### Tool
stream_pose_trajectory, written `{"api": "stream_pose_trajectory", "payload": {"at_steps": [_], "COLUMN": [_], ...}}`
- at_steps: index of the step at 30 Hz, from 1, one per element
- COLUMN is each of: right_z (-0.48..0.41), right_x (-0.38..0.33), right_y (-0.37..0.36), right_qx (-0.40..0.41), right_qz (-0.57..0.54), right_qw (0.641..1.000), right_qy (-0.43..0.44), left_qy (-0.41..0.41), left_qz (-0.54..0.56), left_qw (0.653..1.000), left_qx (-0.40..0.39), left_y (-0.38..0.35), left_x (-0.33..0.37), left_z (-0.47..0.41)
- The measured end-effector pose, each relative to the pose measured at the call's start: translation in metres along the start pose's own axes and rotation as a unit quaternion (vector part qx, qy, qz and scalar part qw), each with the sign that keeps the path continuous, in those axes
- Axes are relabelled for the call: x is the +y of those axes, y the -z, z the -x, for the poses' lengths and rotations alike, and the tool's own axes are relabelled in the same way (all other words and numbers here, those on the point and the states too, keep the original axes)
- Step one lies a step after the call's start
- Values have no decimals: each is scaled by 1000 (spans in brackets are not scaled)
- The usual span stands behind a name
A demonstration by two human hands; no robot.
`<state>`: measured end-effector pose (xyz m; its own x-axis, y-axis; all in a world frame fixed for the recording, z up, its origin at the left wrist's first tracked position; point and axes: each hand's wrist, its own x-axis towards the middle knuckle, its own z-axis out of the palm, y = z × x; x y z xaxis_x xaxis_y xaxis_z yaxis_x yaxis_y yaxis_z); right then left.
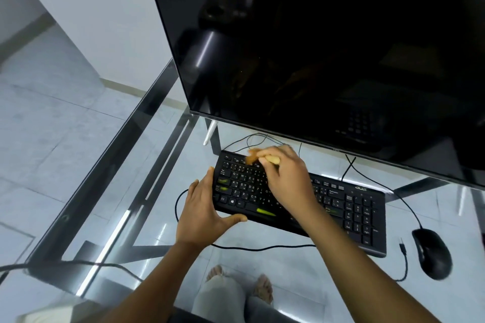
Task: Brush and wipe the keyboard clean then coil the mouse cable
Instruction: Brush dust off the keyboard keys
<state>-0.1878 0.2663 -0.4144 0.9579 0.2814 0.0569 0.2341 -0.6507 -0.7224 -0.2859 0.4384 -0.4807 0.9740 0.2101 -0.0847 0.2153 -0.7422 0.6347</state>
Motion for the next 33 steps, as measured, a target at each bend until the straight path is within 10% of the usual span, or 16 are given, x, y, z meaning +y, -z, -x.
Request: {"api": "stream_pose_trajectory", "payload": {"at_steps": [6,9,13,17,20,24,27,31,33], "right_z": [66,75,77,70,71,71,72,66,61], "right_x": [-9,-6,-14,-11,-7,1,-2,3,0], "right_y": [-8,-16,-23,-11,-5,7,11,14,18], "right_qx": [-191,-51,-128,-21,-143,-33,-150,-35,-108], "right_qz": [-46,-73,-92,-69,-49,-33,-43,-60,-113], "right_qw": [977,994,986,997,988,999,988,997,983], "right_qy": [79,56,46,26,24,11,-10,-40,-94], "left_qy": [-21,-14,-30,-22,-29,-24,-29,-25,-34], "left_qz": [8,8,10,7,10,11,10,8,5], "left_qw": [1000,1000,999,999,999,999,999,999,999], "left_qx": [21,23,32,35,44,27,29,31,37], "left_y": [0,2,3,3,3,2,2,2,1], "left_x": [-2,2,2,3,4,3,3,3,2], "left_z": [1,0,2,2,3,3,3,3,3]}}
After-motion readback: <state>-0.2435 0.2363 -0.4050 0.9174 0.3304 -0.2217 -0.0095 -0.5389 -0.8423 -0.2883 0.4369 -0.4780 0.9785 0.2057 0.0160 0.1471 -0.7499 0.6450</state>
